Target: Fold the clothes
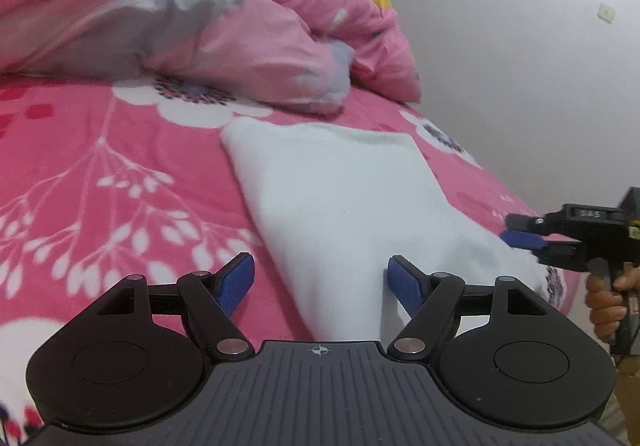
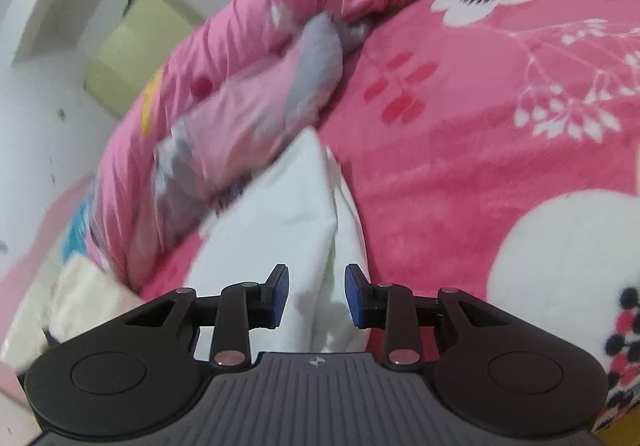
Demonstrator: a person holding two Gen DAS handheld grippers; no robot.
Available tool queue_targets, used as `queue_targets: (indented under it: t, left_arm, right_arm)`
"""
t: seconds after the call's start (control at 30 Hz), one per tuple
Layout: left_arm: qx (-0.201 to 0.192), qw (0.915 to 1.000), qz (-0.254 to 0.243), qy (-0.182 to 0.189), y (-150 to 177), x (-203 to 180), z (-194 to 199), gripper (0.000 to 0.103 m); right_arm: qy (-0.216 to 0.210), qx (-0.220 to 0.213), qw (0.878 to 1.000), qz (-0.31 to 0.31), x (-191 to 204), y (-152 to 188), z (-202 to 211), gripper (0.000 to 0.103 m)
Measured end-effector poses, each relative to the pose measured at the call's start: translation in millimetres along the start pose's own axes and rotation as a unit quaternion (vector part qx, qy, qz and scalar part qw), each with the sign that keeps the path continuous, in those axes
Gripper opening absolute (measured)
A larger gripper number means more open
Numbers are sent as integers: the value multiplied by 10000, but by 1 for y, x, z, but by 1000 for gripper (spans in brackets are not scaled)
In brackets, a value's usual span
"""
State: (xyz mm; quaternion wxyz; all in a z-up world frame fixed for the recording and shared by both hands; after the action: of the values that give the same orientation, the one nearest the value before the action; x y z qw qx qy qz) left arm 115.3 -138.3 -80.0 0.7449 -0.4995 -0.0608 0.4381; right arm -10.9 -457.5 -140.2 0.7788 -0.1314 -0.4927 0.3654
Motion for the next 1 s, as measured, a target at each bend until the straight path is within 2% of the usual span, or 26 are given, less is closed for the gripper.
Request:
queue_targets:
  t: [0.03,0.13,0.27,0.37,0.4,0.57,0.73,0.83,1.0]
  left_arm:
    - [-67,10000,17,-24,3,-1,4,74]
    - [-278,9987,-385,159,-8,-21,11,74]
    - [-70,9946,-841,602,-22,-62,-14,74]
    - [93,9887,-1178,924,-32,-93,-33,74]
    - [201,9871,-1268,955,-31,-101,-43,73]
    - [656,9777,-1673,1084,-31,-130,-88,71]
    - [1149,9713,-1855,945,-35,-147,-123,70]
    - [1312,9670,-2057,733,-32,-157,-138,70]
    - [1388,9550,-2608,248,-23,-170,-154,55]
  right_arm:
    - [35,-115,9999,-14,-1,0,5,33]
    - [167,-241,9996,-56,-6,3,9,32]
    - [149,-223,9994,-236,-18,9,2,29]
    - [-105,-165,9994,-283,-24,13,-6,17]
    - [-199,-158,9993,-265,-25,14,-8,10]
    - [-537,-357,9978,-126,-28,13,-3,7]
    - [-714,-577,9957,-157,-37,9,-1,7]
    - [-740,-661,9950,-139,-41,8,-3,7]
    - [-617,-743,9953,-69,-48,7,-3,9]
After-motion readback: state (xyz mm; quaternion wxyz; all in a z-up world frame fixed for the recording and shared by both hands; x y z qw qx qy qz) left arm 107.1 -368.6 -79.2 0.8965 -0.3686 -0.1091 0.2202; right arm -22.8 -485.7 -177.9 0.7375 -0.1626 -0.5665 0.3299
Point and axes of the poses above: each gripper's, at about its wrist camera, not at the fingertips, and z roughly against the way its jaws point, x to its left, y to its underside, the point moved 4 cm from there along -z, roughly the way its jaws point
